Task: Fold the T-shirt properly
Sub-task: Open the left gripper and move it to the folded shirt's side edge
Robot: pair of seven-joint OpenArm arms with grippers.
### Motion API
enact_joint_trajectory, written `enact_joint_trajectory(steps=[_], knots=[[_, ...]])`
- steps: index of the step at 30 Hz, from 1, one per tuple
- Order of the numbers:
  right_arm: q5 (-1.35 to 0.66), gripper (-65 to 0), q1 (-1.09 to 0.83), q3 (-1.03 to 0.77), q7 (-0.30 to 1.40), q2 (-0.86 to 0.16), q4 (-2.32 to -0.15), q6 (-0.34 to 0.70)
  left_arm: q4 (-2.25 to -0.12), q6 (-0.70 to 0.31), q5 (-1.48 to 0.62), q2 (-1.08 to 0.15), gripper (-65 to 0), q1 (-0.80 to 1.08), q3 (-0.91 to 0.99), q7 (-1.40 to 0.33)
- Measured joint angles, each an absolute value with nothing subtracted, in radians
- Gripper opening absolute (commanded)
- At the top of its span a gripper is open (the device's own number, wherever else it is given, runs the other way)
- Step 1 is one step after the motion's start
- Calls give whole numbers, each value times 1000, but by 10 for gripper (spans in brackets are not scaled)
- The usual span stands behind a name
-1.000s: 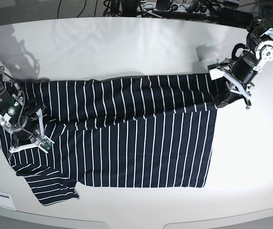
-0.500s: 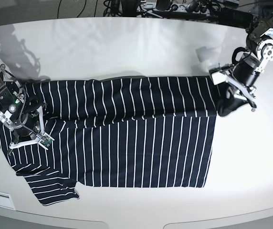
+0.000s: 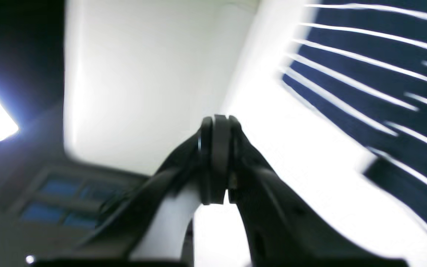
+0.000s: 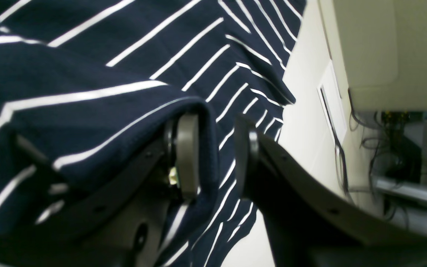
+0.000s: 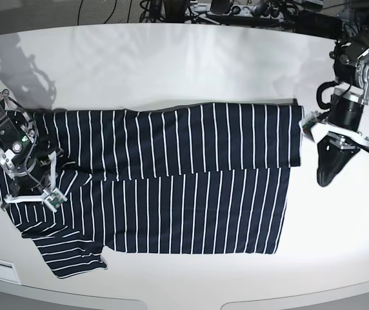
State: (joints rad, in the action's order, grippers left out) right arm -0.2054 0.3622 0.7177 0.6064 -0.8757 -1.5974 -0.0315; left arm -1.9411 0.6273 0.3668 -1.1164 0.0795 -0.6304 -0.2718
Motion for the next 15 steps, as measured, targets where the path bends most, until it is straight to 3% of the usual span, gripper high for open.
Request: enact_joint_trajectory(steps=[1,2,8,11,12,15], knots=[[-199,-625,363,718,606,-874,-1597,-89,-1941,629,370,-1117,-650,78,-629,-253],[-190,-650,363,718,605,-874,-1597,-130,-1942,626,370,-1116,-650,78,-629,-231],[-101,-650,366,716,604,-875,-1597,-215,-1971,624,295,-1116,-650,77,-629,-198],[-162,-650,366,713,614,-875,-1597,-161,-1971,585,268,-1116,-650,77,-629,-199],[-184,-623,366,713,615,-875,-1597,-115,-1971,563,268,-1116,-650,77,-629,-198],[-252,-434,362,714,614,-874,-1597,-20,-1971,534,268,-1116,-650,77,-629,-198]])
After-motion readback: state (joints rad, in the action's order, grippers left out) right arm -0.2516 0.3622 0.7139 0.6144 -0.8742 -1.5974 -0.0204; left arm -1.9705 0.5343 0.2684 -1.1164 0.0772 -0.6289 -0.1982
